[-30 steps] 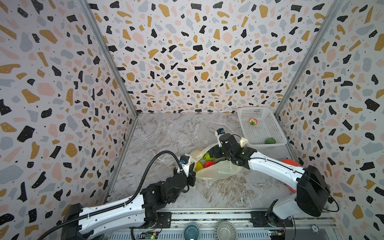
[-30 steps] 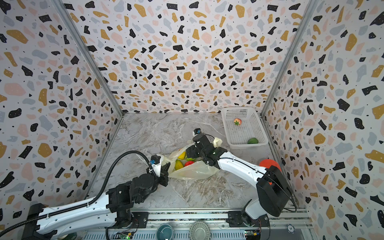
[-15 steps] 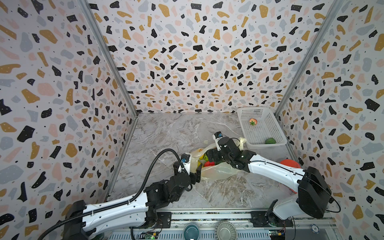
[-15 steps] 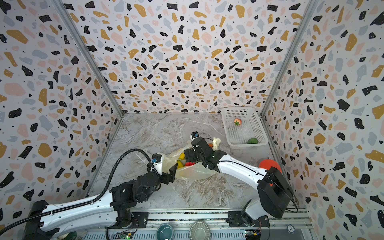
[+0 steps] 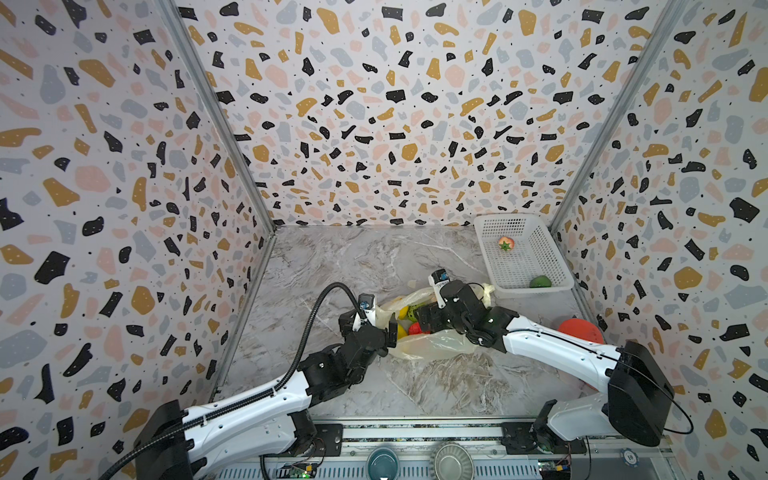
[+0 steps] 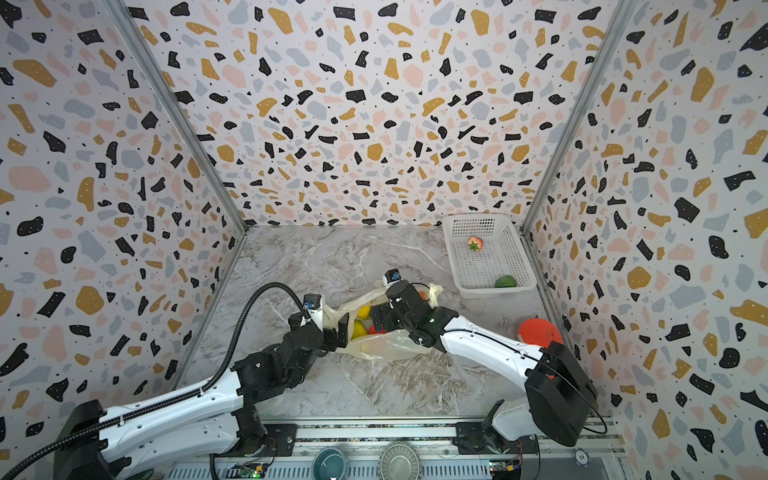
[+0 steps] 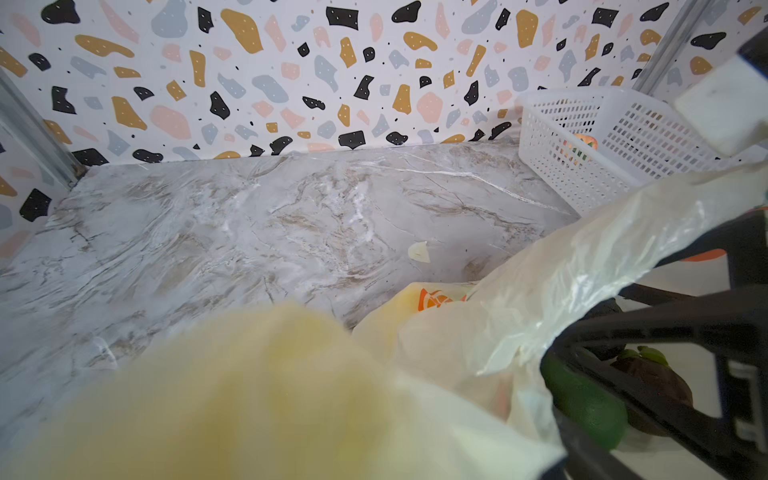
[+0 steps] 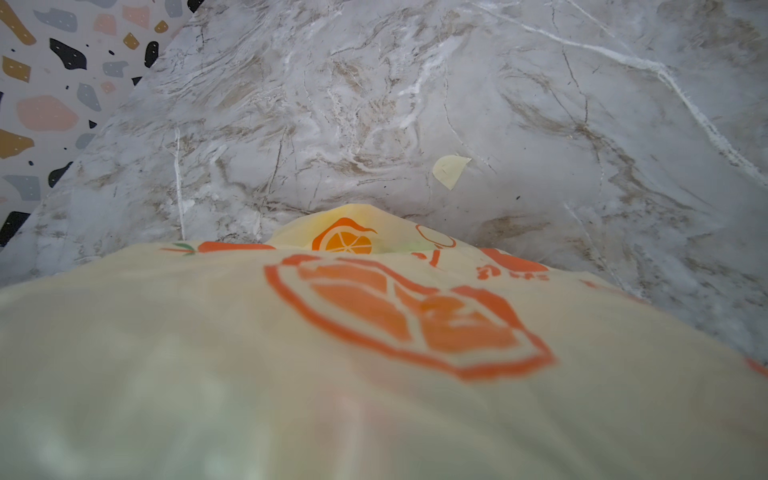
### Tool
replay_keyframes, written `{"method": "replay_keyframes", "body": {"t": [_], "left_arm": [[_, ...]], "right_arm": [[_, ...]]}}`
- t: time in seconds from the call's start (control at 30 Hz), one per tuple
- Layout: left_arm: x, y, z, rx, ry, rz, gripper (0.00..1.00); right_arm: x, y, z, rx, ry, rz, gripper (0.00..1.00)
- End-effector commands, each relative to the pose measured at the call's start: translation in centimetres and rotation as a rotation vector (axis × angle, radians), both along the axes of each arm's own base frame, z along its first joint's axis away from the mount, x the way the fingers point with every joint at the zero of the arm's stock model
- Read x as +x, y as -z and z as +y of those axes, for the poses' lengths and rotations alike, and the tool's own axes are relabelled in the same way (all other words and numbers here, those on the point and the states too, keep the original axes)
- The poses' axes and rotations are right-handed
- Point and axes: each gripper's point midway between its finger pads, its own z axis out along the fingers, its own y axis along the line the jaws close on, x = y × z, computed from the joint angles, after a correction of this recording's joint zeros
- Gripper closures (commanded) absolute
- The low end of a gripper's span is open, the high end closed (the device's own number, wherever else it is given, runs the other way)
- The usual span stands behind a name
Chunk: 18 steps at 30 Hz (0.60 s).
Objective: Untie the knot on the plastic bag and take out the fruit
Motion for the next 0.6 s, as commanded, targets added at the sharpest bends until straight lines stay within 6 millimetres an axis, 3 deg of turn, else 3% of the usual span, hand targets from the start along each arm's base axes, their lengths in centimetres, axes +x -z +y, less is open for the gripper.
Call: {"method": "replay_keyframes", "body": {"t": [0.0, 0.17, 0.27, 0.5, 0.57], "left_arm": [[-0.1, -1.8, -3.5, -0.062, 0.180, -0.014, 0.00], [0.9, 0.4, -2.7, 0.011, 0.154, 0.056, 0.00], [1.9, 0.5, -1.9, 0.009, 0.122, 0.052, 0.08], [2.7, 1.3, -3.3, 0.044, 0.192, 0.083, 0.43], [2.9, 1.6, -3.4, 0.059, 0.193, 0.098, 0.62]], "right_arm": [[-0.2, -1.5, -0.2, 0.033, 0.013, -0.025, 0.05], [-0.1, -2.4, -0.4, 0.049, 0.020, -0.046, 0.05], [-0.3, -2.4, -0.6, 0.055, 0.021, -0.047, 0.05], [-0.8, -2.1, -1.2, 0.049, 0.023, -0.044, 0.05], [-0.8, -2.0, -1.3, 0.048, 0.025, -0.044, 0.05]]}}
